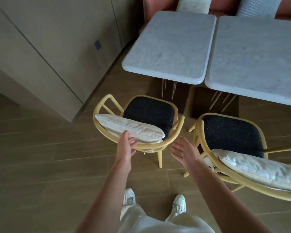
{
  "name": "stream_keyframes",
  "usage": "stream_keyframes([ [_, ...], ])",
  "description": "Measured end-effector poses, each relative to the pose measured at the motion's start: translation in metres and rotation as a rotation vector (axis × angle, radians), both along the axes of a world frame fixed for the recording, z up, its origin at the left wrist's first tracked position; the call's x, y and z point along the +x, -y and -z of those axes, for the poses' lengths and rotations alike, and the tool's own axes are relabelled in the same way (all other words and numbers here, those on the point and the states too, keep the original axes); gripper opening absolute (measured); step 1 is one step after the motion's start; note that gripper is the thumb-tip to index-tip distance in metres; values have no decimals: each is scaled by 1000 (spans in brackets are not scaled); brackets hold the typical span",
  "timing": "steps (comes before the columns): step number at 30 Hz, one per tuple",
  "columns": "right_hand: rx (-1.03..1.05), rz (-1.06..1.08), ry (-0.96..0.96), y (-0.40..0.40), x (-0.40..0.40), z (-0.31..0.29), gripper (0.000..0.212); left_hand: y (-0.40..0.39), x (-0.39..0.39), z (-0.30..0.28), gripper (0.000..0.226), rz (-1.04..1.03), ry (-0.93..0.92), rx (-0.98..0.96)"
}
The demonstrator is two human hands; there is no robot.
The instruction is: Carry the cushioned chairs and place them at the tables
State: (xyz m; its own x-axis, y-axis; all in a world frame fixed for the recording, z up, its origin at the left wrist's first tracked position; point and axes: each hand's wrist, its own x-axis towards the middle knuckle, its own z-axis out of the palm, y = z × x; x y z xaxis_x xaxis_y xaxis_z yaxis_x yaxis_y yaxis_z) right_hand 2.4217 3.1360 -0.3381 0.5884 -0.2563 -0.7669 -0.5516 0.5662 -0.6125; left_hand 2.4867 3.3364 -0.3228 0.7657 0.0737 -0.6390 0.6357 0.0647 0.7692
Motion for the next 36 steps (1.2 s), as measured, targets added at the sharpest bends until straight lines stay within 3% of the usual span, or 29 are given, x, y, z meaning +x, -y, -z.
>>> stream_keyframes([
  [6, 9, 106, -154, -31, 35, 22, 41, -40, 54, 26, 42, -3, -33, 62],
  [11, 81, 261, -334, -83, 61, 44, 18, -98, 107, 50, 19, 2, 1, 293],
  [18, 210, 507, -307, -145, 96, 75, 21, -151, 164, 86, 65, 59, -113, 404],
  [20, 222, 567, -304, -153, 100, 82, 19, -157, 174, 96, 63, 87, -152, 348],
  [24, 248, 600, -287, -157, 106, 91, 22, -156, 190, 117, 35, 135, -239, 187],
  [28, 254, 634, -282, -158, 106, 98, 24, -157, 195, 125, 22, 105, -371, -9],
  [36, 132, 621, -287, -165, 105, 103, 30, -159, 197, 128, 13, 115, -400, -53],
])
